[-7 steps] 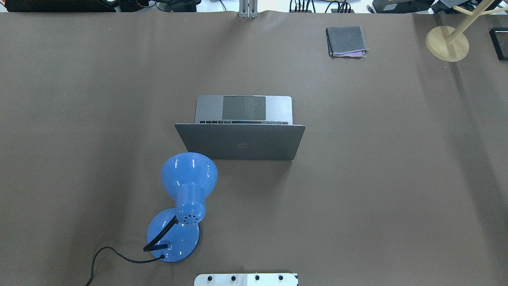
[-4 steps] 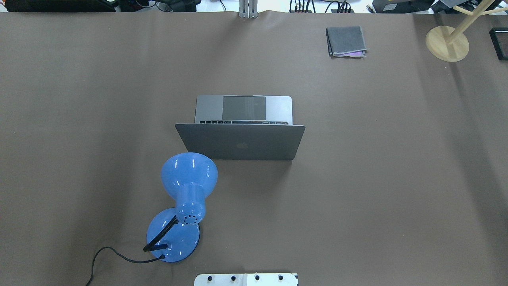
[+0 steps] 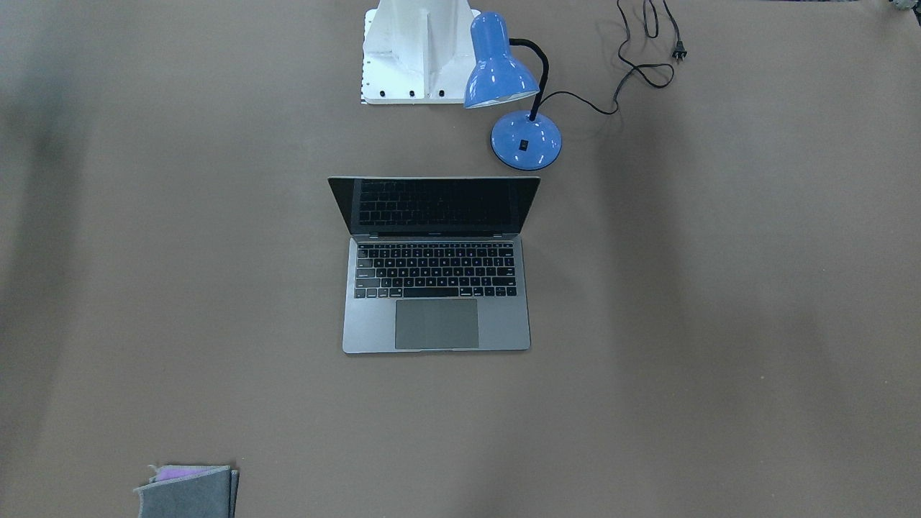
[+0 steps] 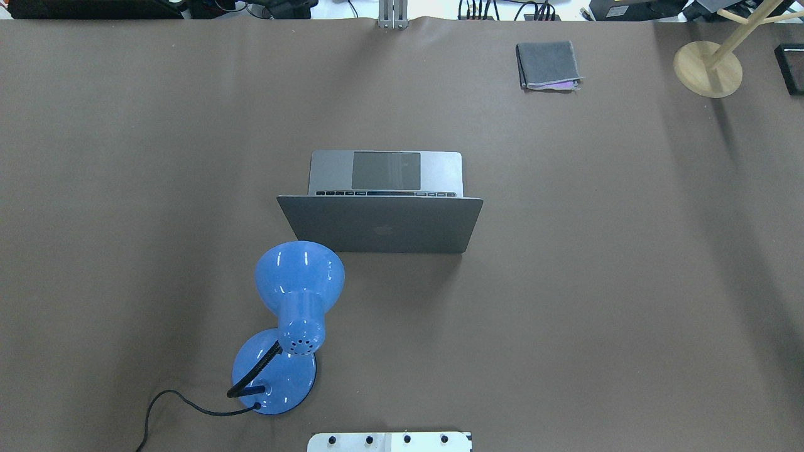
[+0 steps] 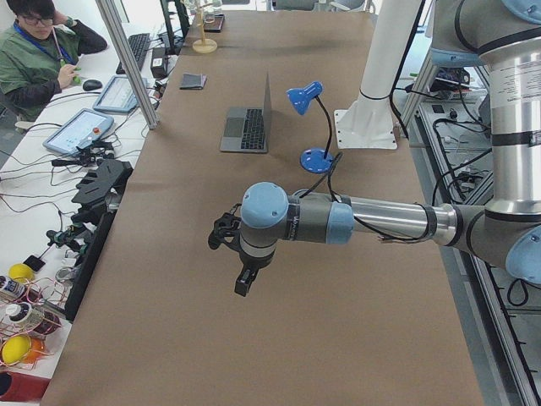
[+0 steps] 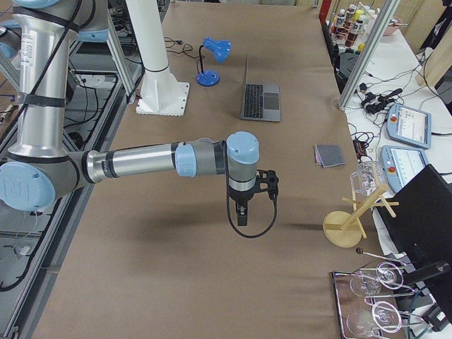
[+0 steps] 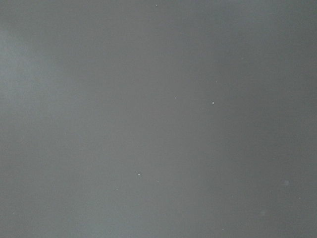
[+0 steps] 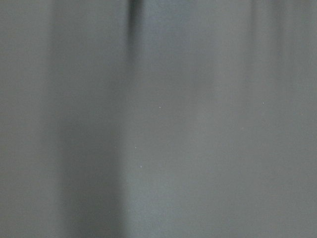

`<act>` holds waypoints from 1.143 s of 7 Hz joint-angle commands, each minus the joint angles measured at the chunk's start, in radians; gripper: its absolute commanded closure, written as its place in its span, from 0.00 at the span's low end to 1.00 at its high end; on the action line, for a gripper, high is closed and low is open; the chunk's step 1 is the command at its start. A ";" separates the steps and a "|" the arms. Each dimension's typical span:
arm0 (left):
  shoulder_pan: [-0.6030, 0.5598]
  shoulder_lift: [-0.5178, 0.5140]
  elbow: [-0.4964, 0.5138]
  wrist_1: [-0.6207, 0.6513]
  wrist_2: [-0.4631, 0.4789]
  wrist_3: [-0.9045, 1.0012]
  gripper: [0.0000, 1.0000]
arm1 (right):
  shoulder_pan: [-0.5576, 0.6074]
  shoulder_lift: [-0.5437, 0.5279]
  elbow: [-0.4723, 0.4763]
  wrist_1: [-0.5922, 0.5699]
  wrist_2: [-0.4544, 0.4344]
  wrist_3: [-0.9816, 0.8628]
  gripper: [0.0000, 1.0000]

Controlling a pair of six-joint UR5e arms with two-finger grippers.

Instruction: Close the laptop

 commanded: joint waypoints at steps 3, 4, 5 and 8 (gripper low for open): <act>0.000 -0.152 0.120 -0.263 -0.002 -0.030 0.02 | 0.002 0.043 0.039 0.000 -0.001 0.019 0.00; 0.008 -0.178 0.124 -0.267 -0.002 -0.052 0.02 | 0.002 0.043 0.030 0.000 -0.001 0.020 0.00; 0.026 -0.224 0.133 -0.267 -0.002 -0.054 0.02 | 0.002 0.051 0.042 0.000 0.002 0.020 0.00; 0.188 -0.338 0.114 -0.307 -0.161 -0.403 0.02 | -0.023 0.065 0.110 0.002 0.121 0.100 0.00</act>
